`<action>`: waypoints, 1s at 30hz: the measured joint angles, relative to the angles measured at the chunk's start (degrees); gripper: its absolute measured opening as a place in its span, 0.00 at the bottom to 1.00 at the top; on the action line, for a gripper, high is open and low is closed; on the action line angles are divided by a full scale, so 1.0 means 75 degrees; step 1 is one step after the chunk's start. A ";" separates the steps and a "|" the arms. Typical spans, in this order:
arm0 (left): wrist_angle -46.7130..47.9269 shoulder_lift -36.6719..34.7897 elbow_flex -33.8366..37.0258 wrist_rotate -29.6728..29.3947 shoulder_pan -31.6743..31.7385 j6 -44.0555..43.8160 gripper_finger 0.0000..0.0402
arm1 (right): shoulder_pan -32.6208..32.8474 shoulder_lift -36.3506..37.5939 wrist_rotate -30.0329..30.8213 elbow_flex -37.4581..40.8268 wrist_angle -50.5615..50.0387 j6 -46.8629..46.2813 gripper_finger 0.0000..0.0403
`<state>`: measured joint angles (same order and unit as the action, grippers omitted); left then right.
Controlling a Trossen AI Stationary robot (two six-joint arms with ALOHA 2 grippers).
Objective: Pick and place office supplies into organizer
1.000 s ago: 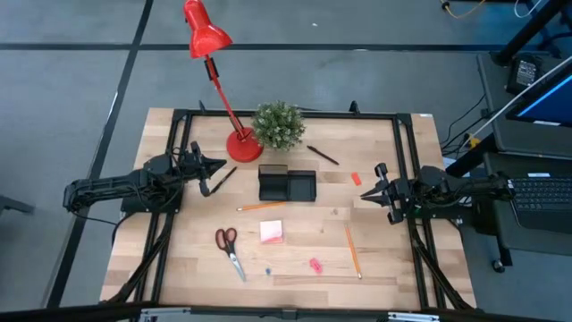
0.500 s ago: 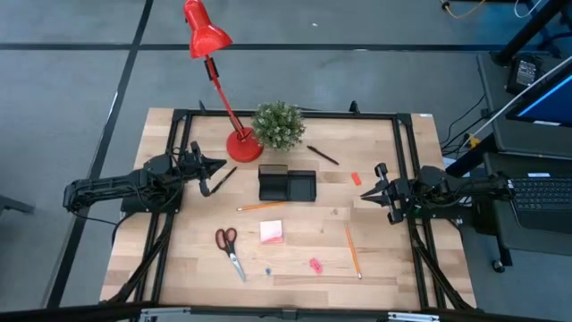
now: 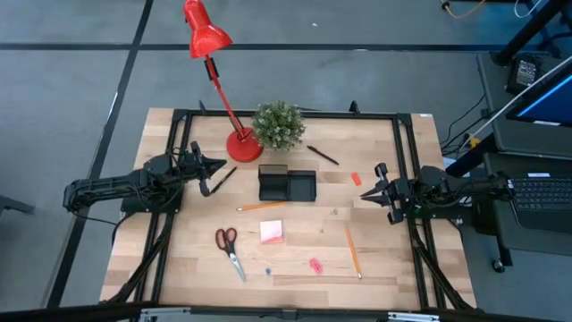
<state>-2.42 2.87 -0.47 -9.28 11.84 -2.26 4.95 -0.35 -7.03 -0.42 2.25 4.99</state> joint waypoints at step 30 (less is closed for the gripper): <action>0.0000 0.0001 0.0001 -0.0006 0.0003 0.2183 0.01 | -0.0002 0.0000 -0.0001 0.0000 0.0001 0.0000 0.07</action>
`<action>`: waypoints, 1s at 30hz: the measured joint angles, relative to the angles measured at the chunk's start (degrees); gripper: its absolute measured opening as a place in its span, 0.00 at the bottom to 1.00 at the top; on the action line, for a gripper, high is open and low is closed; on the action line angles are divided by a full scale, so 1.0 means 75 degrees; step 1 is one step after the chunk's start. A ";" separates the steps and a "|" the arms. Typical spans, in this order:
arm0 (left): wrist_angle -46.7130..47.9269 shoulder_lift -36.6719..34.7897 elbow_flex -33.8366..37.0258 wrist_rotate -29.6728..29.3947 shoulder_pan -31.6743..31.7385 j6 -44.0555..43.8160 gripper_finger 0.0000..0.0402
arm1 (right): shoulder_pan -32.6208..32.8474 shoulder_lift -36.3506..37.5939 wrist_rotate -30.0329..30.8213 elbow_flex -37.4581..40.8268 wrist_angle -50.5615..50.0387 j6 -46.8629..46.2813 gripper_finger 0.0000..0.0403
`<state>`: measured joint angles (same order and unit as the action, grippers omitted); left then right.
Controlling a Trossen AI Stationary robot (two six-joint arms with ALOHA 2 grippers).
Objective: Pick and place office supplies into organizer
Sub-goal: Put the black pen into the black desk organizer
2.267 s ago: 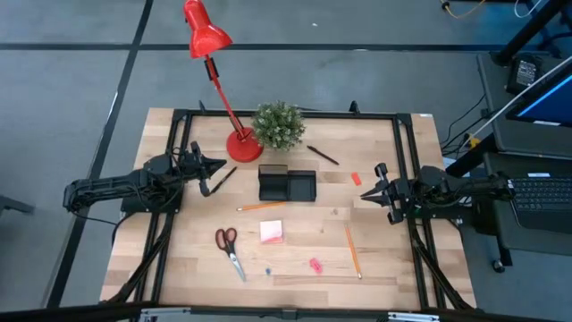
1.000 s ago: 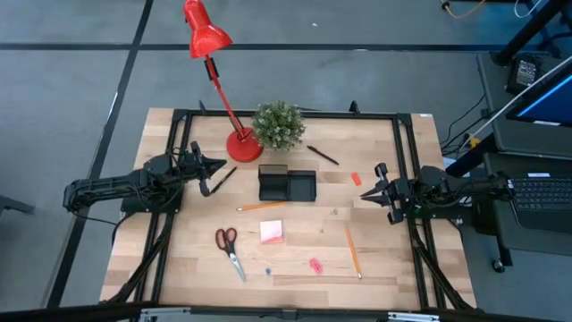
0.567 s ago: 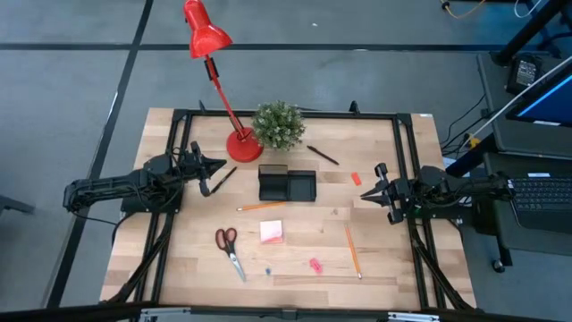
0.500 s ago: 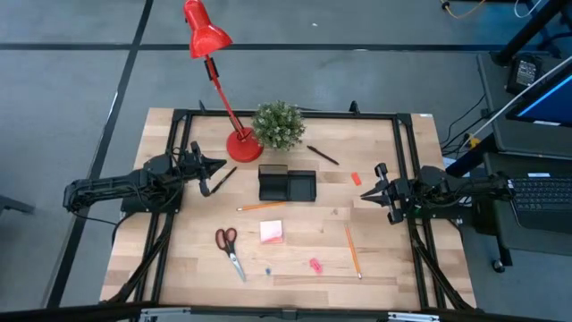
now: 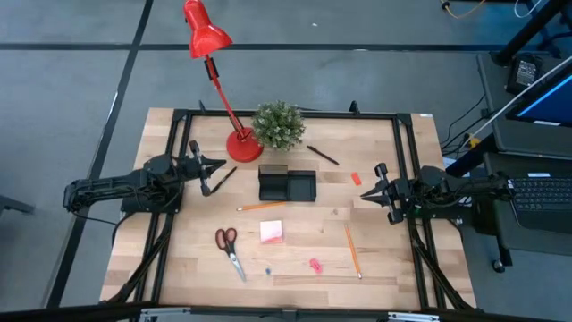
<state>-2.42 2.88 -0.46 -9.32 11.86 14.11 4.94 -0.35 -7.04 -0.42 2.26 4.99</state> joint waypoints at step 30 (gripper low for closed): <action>-0.0007 0.0002 0.0001 0.0009 0.0000 -0.1040 0.01 | -0.0001 -0.0001 -0.0001 0.0002 0.0000 -0.0108 0.07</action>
<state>-2.46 2.90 -0.45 -9.26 11.86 6.31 4.93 -0.36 -7.05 -0.40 2.26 4.19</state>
